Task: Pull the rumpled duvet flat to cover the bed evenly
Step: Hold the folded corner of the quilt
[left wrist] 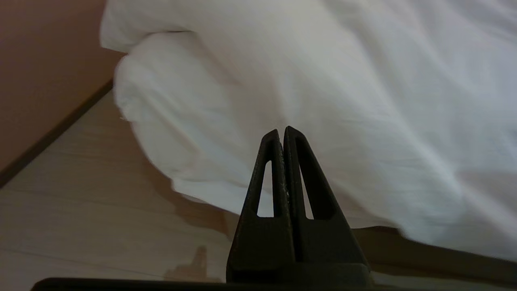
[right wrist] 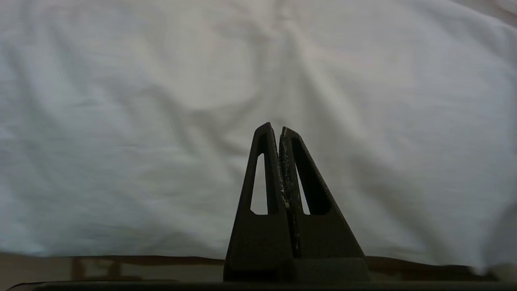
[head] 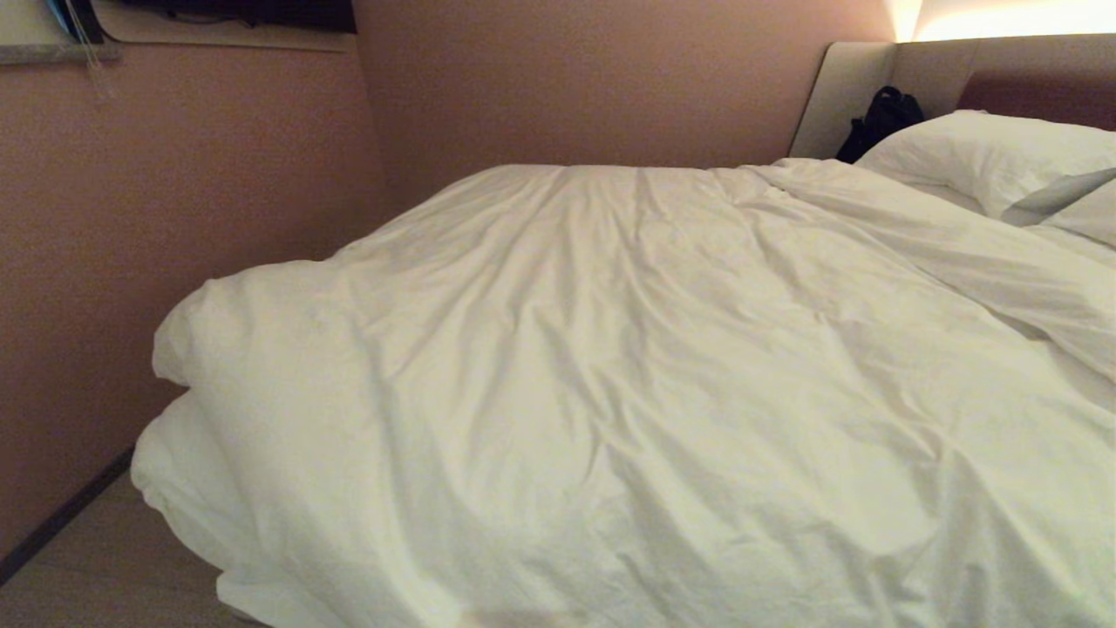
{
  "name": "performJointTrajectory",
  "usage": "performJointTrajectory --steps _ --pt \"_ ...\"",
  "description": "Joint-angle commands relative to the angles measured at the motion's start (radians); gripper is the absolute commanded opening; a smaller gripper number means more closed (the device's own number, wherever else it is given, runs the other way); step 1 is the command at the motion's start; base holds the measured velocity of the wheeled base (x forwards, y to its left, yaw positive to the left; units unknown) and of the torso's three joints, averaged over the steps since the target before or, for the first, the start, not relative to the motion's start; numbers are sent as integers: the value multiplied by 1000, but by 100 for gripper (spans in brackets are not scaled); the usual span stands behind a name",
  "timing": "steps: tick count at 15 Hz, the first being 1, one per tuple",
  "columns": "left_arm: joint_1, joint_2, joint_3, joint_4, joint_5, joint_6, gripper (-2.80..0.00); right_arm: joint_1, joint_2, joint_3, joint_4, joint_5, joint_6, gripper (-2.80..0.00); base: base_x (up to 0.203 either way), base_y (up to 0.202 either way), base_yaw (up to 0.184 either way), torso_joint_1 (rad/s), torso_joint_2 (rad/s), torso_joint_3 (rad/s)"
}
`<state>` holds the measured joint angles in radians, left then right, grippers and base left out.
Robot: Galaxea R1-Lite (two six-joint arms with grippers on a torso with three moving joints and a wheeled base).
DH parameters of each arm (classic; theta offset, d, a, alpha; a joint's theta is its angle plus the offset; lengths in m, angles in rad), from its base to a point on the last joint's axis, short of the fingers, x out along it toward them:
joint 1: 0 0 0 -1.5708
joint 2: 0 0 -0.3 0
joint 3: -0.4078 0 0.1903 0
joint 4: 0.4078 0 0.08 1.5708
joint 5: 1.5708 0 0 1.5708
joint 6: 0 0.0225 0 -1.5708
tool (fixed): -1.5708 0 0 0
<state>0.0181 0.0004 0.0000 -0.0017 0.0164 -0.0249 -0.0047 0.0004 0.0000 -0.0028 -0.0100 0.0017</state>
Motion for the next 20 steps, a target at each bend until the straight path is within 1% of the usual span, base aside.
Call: performJointTrajectory --steps 1,20 --pt "0 1 0 0 0 -1 -280 0 0 0 0 -1 0 -280 0 193 -2 4 6 7" --pt "0 1 0 0 0 -3 -280 0 0 0 0 1 0 -280 0 193 -1 2 2 3"
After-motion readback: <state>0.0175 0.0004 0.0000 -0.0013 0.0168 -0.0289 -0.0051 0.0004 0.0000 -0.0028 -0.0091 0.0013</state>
